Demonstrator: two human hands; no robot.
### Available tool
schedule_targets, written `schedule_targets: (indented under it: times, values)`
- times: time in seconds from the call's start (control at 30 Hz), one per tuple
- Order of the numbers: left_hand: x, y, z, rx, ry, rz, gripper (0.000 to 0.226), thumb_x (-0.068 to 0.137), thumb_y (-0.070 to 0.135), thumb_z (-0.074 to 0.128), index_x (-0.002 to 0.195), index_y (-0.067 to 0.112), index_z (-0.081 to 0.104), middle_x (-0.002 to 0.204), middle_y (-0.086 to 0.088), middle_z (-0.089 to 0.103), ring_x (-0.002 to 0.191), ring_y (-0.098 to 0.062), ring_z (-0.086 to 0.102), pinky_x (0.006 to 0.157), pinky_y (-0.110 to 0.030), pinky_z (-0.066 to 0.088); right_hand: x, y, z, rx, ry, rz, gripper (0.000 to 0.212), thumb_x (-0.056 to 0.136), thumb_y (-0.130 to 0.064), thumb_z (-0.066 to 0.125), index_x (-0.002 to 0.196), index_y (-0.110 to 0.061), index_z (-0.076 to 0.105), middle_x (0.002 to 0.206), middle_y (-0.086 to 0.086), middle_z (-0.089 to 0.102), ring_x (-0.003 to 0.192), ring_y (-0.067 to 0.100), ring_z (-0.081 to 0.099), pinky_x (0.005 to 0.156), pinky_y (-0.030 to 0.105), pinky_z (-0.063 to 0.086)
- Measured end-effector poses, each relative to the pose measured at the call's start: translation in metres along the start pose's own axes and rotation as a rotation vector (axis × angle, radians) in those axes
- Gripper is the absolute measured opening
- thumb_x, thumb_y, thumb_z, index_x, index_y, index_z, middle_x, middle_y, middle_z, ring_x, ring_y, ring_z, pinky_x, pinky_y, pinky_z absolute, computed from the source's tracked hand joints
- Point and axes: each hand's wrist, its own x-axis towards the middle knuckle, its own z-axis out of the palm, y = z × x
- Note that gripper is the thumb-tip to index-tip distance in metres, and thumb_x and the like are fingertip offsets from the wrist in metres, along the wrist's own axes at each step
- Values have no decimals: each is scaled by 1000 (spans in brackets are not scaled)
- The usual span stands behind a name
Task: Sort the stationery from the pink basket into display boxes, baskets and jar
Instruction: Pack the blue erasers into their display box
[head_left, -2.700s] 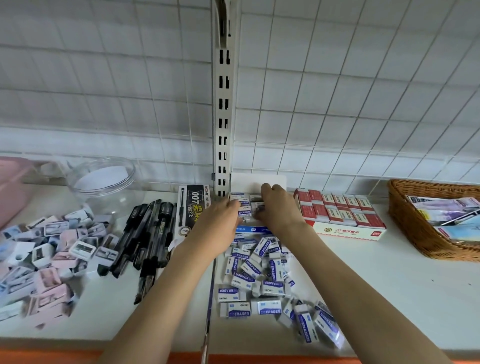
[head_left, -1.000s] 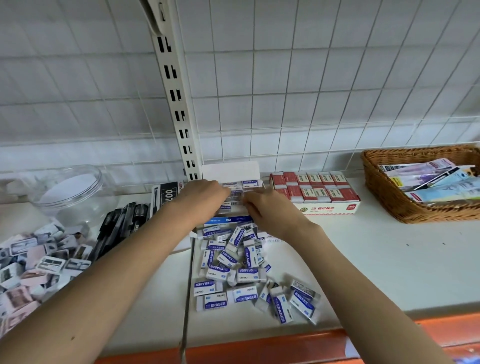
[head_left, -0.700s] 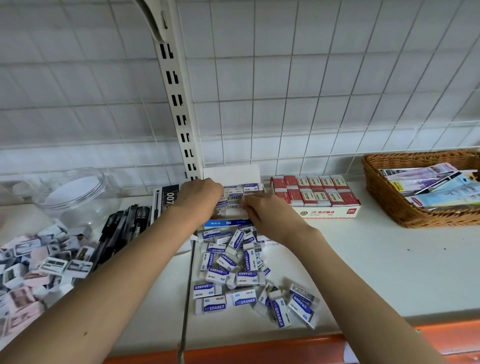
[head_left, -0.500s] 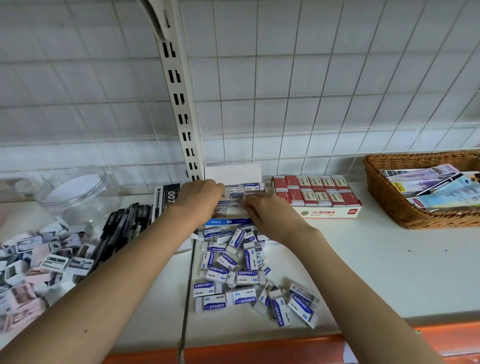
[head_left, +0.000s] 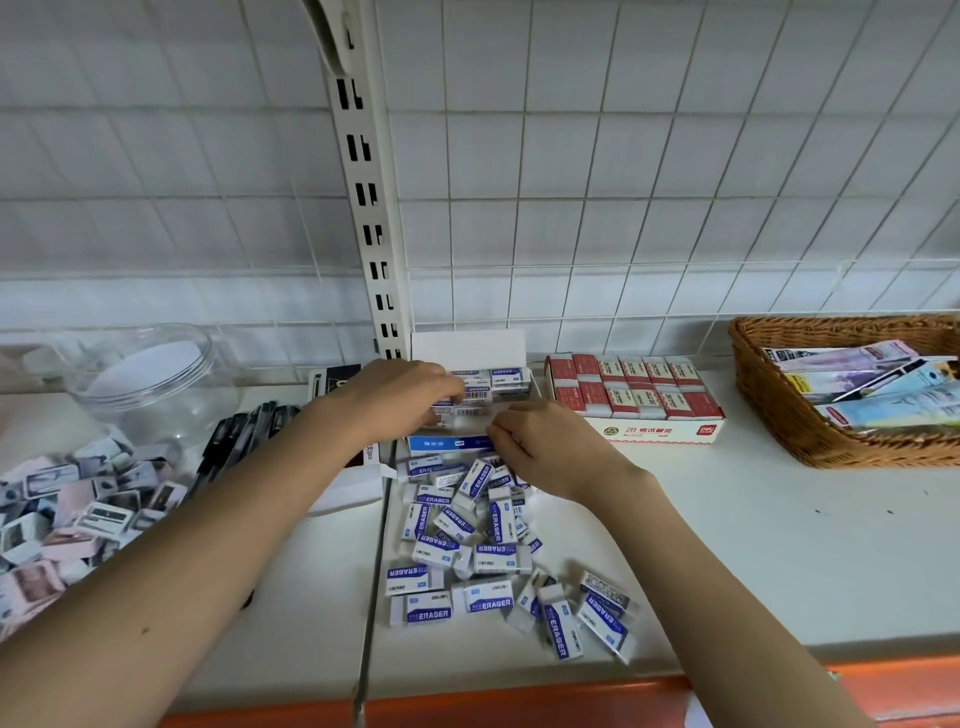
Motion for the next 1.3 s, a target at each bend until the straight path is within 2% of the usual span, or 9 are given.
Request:
schedule_targets:
  times: [0.2, 0.43, 0.53, 0.67, 0.93, 1.07, 1.13, 1.2, 1.3]
  values:
    - [4, -2, 0, -47, -14, 3, 30, 88, 31, 62, 112, 21, 49, 101, 0, 58, 85, -20, 56, 68, -33, 48, -2, 0, -3, 11, 31, -19, 30, 99, -19, 41, 78, -6, 59, 79, 10, 61, 75, 30, 56, 64, 27, 31]
    - [4, -2, 6, -82, 16, -37, 31, 88, 24, 60, 114, 20, 45, 105, -2, 57, 84, -20, 55, 65, -31, 44, -2, 1, 1, -3, 19, -18, 34, 97, -24, 39, 76, -7, 60, 77, 7, 60, 74, 29, 57, 64, 29, 35]
    - [2, -4, 8, -95, -17, 11, 40, 91, 17, 55, 128, 27, 43, 112, 0, 52, 91, -20, 54, 71, -32, 46, -3, 1, -2, -9, -3, -28, 30, 96, -21, 42, 82, -6, 64, 80, 8, 62, 77, 28, 58, 65, 33, 44]
    - [4, -7, 10, 8, -72, 53, 45, 94, 8, 46, 129, 36, 49, 94, 3, 37, 81, -17, 50, 59, -29, 35, -2, 0, -6, -16, -52, -25, 28, 97, -20, 43, 96, -9, 68, 89, 6, 63, 82, 26, 59, 70, 40, 49]
    - [4, -5, 11, 38, -17, 35, 40, 94, 8, 48, 124, 33, 53, 89, 5, 33, 80, -16, 49, 58, -28, 32, -3, -2, -10, -18, -85, 18, 28, 98, -20, 43, 97, -10, 69, 93, 6, 64, 86, 25, 60, 73, 36, 48]
    - [0, -3, 8, 3, -31, 12, 59, 90, -2, 45, 137, 34, 38, 97, 2, 40, 79, -16, 48, 57, -29, 30, -3, -4, -11, -30, -91, 36, 28, 98, -21, 43, 97, -8, 67, 92, 6, 65, 85, 26, 60, 72, 37, 48]
    - [-4, -5, 8, -54, -21, 13, 67, 87, -5, 45, 140, 35, 31, 109, 2, 46, 80, -18, 52, 56, -31, 37, -4, -6, -11, -34, -84, 37, 27, 98, -20, 43, 96, -8, 67, 91, 6, 65, 83, 26, 60, 71, 36, 48]
    - [-8, -6, 8, -138, -8, -9, 62, 88, -3, 47, 136, 34, 36, 114, 5, 50, 83, -16, 55, 62, -32, 46, -6, -8, -10, -39, -78, 37, 27, 97, -19, 43, 94, -9, 68, 89, 6, 64, 82, 27, 59, 70, 37, 49]
    - [-18, -1, 4, -262, 35, -60, 42, 92, 3, 47, 126, 28, 50, 108, 6, 55, 88, -13, 53, 74, -31, 47, -10, -9, -9, -40, -69, 50, 26, 96, -18, 44, 92, -7, 67, 88, 7, 64, 84, 27, 58, 71, 37, 48]
